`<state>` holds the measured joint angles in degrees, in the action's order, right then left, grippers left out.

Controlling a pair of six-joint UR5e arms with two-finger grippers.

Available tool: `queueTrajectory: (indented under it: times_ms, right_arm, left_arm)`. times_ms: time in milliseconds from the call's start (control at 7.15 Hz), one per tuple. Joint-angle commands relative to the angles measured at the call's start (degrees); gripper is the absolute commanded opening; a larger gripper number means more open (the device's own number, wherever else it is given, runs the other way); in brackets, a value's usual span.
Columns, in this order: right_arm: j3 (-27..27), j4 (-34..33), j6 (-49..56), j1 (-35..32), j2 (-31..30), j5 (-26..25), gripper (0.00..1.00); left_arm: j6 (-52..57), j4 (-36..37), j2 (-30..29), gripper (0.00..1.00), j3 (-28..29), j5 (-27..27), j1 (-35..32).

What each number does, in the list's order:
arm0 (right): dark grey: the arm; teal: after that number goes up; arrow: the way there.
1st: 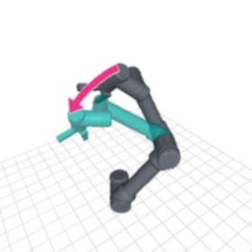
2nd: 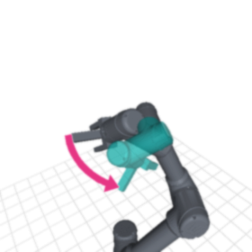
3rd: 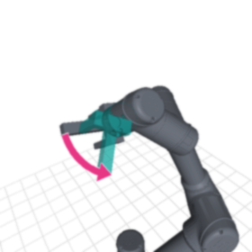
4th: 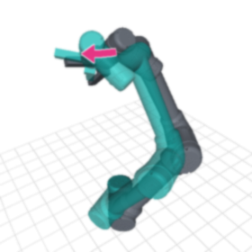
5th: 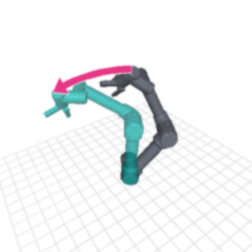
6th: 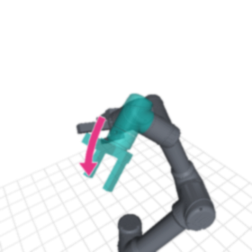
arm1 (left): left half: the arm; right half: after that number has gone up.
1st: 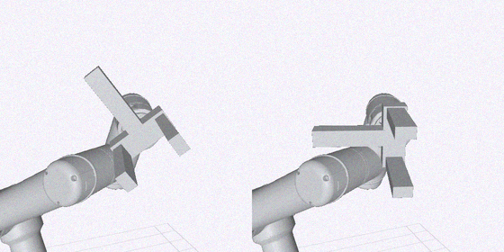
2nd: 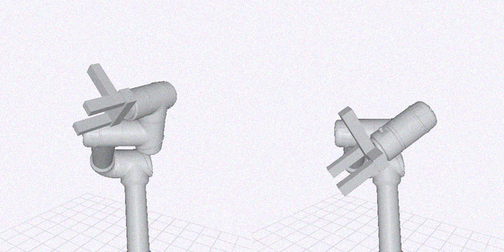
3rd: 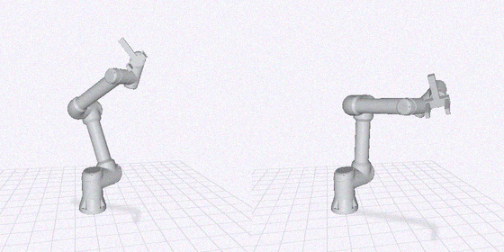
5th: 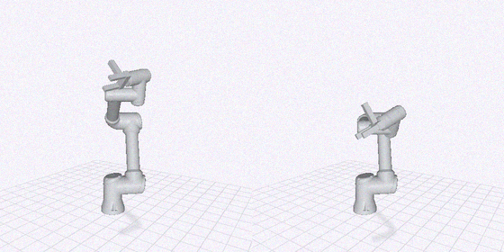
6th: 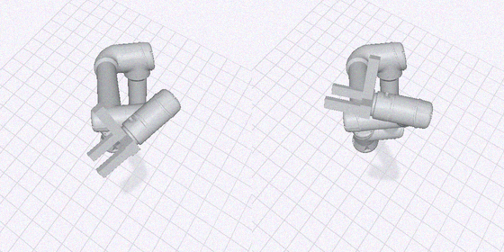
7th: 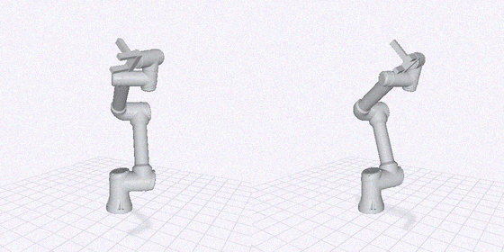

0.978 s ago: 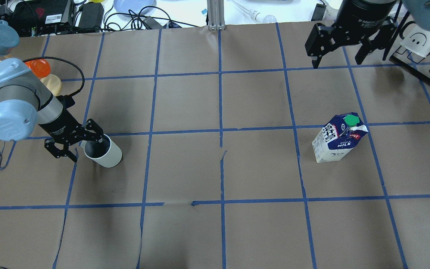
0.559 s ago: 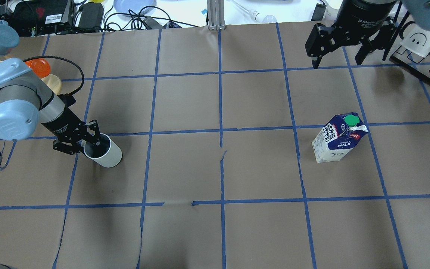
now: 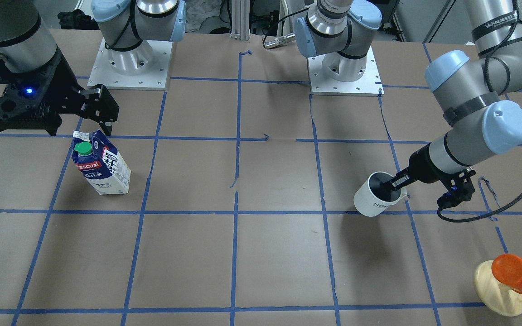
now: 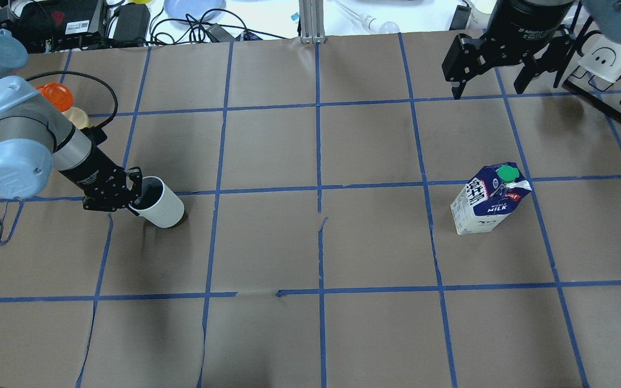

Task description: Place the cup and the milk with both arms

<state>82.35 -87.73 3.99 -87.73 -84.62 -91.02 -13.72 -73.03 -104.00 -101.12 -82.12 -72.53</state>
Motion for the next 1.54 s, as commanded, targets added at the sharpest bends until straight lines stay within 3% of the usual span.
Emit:
queueTrajectory:
  times_ms: [0, 559, 839, 978, 1398]
  right_arm:
    - [0.09, 0.28, 0.66, 1.49, -0.01, -0.03, 1.00]
    - [3.07, -1.56, 4.06, 3.08, -0.02, 0.06, 1.00]
    - [8.50, -4.02, 10.49, 8.16, -0.45, 0.67, 1.00]
    - [11.57, -4.20, 12.60, 8.53, -0.54, 0.24, 1.00]
    - [23.43, -13.14, 14.02, 8.54, -3.87, 0.06, 0.96]
  left_arm:
    - [-8.83, -0.71, -1.37, 0.00, 8.54, 0.12, -7.06]
    - [-22.38, 0.26, -6.02, 0.00, 13.31, 1.08, -19.11]
    - [-30.01, 5.67, -10.06, 0.00, 13.67, 1.08, -25.52]
    - [-31.97, 6.58, -11.91, 0.00, 13.59, 1.09, -27.38]
    - [-35.76, 7.99, -14.56, 0.00, 13.59, 2.40, -31.00]
